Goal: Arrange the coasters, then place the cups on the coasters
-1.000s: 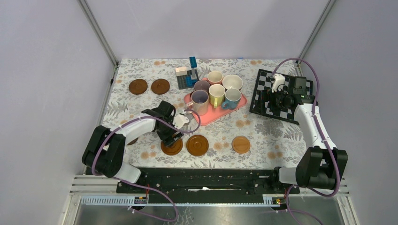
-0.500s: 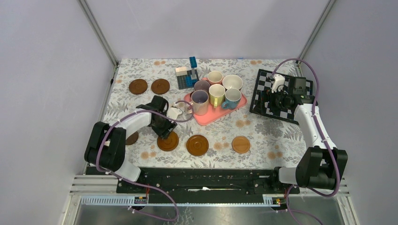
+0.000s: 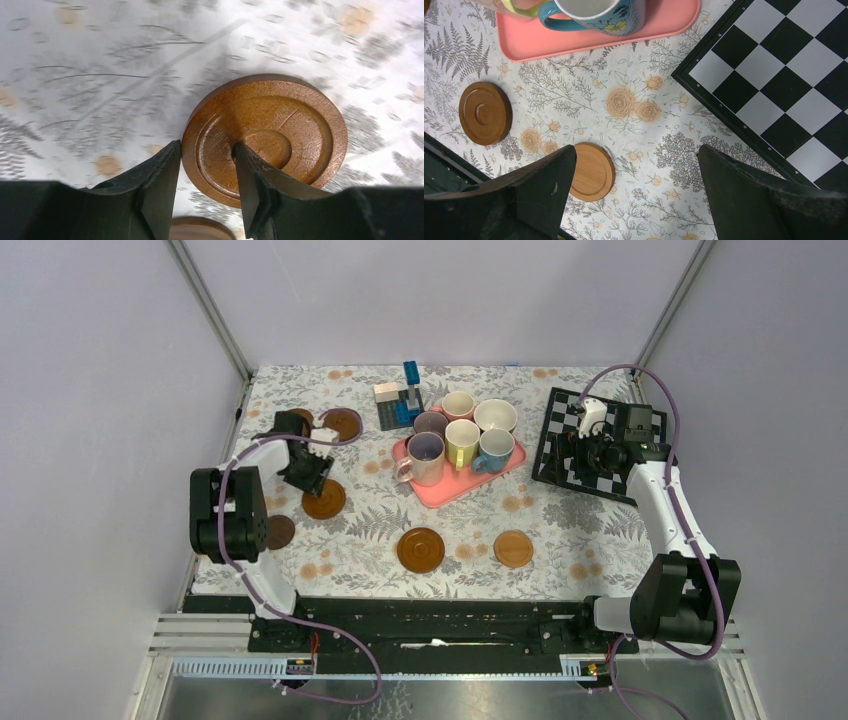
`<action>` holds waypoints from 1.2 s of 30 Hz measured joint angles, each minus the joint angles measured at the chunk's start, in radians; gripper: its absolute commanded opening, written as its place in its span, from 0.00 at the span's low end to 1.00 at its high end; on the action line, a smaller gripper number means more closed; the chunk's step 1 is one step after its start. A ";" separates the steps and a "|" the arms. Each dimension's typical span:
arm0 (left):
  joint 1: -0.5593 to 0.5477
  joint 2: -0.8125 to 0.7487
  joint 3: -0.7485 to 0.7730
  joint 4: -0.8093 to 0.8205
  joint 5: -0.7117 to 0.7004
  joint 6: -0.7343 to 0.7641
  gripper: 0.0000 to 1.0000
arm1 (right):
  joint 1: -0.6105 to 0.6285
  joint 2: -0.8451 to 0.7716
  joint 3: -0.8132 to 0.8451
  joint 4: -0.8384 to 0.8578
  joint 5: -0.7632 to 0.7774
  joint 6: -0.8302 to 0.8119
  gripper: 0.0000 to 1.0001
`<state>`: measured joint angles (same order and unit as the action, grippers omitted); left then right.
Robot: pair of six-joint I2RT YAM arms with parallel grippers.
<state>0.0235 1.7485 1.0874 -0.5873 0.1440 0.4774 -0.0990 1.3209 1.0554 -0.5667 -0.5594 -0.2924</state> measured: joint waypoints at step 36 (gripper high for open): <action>0.217 0.203 0.262 0.048 -0.135 -0.042 0.44 | 0.000 0.000 0.000 0.000 0.002 -0.008 0.98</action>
<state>0.2405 1.9518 1.3495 -0.5392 0.0093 0.4355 -0.0990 1.3209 1.0550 -0.5663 -0.5575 -0.3004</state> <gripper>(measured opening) 0.439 0.985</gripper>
